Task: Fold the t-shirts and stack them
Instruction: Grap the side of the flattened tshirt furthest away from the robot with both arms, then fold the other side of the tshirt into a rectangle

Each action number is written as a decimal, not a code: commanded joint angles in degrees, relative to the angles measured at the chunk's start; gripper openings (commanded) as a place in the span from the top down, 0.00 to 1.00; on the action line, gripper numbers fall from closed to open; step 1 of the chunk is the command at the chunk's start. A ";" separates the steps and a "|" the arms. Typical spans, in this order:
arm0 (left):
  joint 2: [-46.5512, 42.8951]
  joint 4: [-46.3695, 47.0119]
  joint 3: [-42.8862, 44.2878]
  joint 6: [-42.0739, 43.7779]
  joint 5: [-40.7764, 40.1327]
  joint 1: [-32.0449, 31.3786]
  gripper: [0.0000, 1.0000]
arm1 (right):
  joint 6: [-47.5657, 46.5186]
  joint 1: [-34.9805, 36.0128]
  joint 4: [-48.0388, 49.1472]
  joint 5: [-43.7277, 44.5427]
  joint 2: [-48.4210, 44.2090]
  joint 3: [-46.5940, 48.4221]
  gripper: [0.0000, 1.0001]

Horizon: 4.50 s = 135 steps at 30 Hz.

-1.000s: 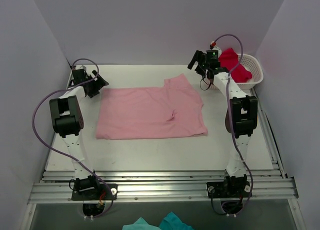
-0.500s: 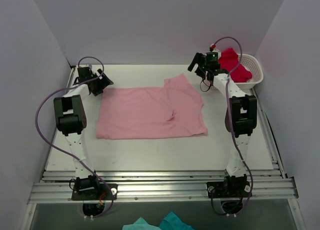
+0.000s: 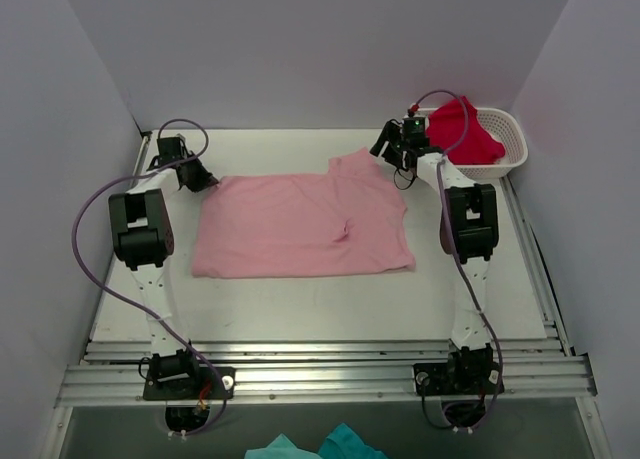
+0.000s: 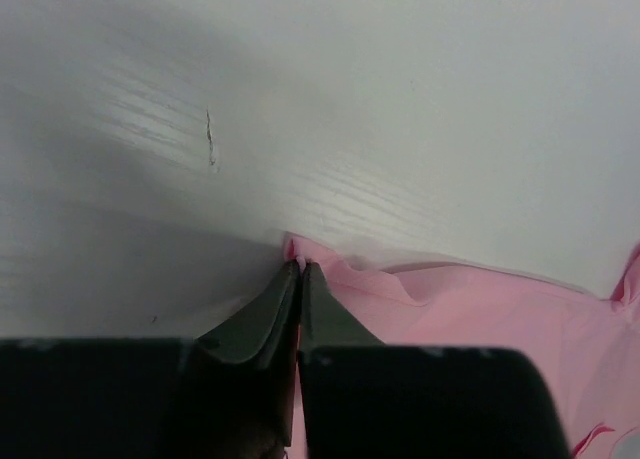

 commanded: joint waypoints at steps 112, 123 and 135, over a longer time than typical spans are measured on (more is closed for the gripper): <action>-34.11 10.96 -30.95 4.51 -2.17 0.88 0.98 | -3.37 3.13 12.91 -0.04 -27.52 -25.87 1.00; -47.20 19.39 -45.27 6.53 -7.25 0.88 0.98 | -3.10 6.29 14.41 2.77 -38.24 -39.24 1.00; -58.98 23.17 -59.69 7.77 -13.07 -0.17 0.98 | -0.91 8.75 14.94 7.16 -49.67 -53.92 1.00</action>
